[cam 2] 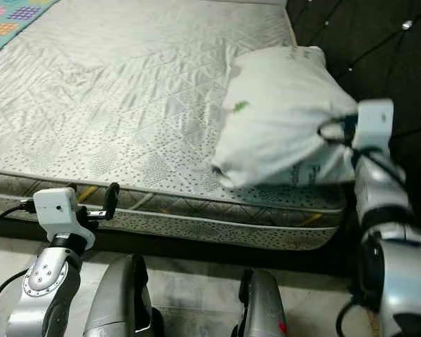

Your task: Clean up the room

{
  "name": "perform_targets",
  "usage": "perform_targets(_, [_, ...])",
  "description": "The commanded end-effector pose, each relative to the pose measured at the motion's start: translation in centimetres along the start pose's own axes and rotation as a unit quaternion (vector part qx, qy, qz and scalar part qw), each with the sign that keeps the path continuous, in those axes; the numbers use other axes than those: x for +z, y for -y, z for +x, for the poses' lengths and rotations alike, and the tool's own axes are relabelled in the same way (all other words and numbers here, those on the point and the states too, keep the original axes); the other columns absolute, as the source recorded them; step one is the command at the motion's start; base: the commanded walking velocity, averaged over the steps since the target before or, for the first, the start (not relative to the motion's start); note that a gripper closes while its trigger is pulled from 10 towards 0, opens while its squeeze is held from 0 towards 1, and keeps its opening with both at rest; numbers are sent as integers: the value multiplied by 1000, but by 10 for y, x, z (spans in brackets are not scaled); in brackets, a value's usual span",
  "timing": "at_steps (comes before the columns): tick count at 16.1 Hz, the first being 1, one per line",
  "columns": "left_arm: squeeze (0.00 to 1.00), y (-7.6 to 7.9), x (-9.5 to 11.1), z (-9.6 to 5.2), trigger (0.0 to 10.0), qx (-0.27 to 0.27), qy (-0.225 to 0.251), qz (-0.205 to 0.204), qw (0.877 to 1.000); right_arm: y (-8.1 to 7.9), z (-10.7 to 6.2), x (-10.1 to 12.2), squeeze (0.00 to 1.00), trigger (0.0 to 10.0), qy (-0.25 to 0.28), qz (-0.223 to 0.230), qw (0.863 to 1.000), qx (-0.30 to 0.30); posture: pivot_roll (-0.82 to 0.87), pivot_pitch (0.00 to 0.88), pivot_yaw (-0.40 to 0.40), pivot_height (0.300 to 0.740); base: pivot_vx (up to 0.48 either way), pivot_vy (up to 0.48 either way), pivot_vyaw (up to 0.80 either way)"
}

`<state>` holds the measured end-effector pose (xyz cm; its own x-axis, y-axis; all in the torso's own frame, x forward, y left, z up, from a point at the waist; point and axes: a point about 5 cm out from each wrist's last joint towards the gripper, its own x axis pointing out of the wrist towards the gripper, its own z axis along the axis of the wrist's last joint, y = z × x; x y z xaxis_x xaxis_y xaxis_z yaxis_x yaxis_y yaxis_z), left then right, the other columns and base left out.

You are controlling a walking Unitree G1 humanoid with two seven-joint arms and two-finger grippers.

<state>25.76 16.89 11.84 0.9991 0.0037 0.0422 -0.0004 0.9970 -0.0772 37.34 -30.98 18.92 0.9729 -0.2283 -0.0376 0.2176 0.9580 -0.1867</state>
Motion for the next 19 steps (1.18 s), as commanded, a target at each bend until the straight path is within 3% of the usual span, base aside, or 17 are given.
perform_targets(1, [0, -3, -4, -3, 10000, 1, -7, 6, 1000, 22, -5, 8, 0, 0, 48, 26, 998, -41, 52, 100, -16, 543, 0, 0, 0])
perform_targets(4, [0, -5, -5, -4, 10000, -3, -12, 10, 1000, 25, -28, -47, 0, 0, 21, 58, 996, -62, 46, 104, 0, 543, 0, 0, 0])
perform_targets(5, [0, -5, -5, -4, 10000, -5, -13, 11, 1000, 23, -32, -53, 0, 0, 22, 61, 996, -61, 42, 105, 4, 543, 0, 0, 0])
perform_targets(7, [0, -2, -6, -1, 10000, -13, -15, 11, 1000, 0, -38, -65, 0, 0, 30, 72, 996, -41, 30, 106, 17, 543, 0, 0, 0])
perform_targets(11, [0, 0, -5, 1, 10000, -17, -13, 11, 1000, -27, -31, -56, 0, 0, 45, 78, 996, 3, 30, 103, 19, 543, 0, 0, 0])
perform_targets(13, [0, -1, -5, 2, 10000, -17, -12, 13, 1000, -37, -19, -38, 0, 0, 49, 79, 995, 49, 39, 97, 22, 543, 0, 0, 0])
perform_targets(16, [0, -4, -2, 1, 10000, -10, -6, 17, 1000, -14, -3, 0, 0, 0, 56, 77, 995, 25, 63, 89, 10, 543, 0, 0, 0])
perform_targets(17, [0, -8, -2, 0, 10000, -1, -5, 18, 1000, 1, 0, 17, 0, 0, 71, 74, 995, 2, 63, 89, 10, 543, 0, 0, 0])
perform_targets(19, [0, -9, -3, -3, 10000, 4, -6, 18, 1000, 21, -1, 25, 0, 0, 75, 63, 995, -25, 68, 85, -1, 543, 0, 0, 0])
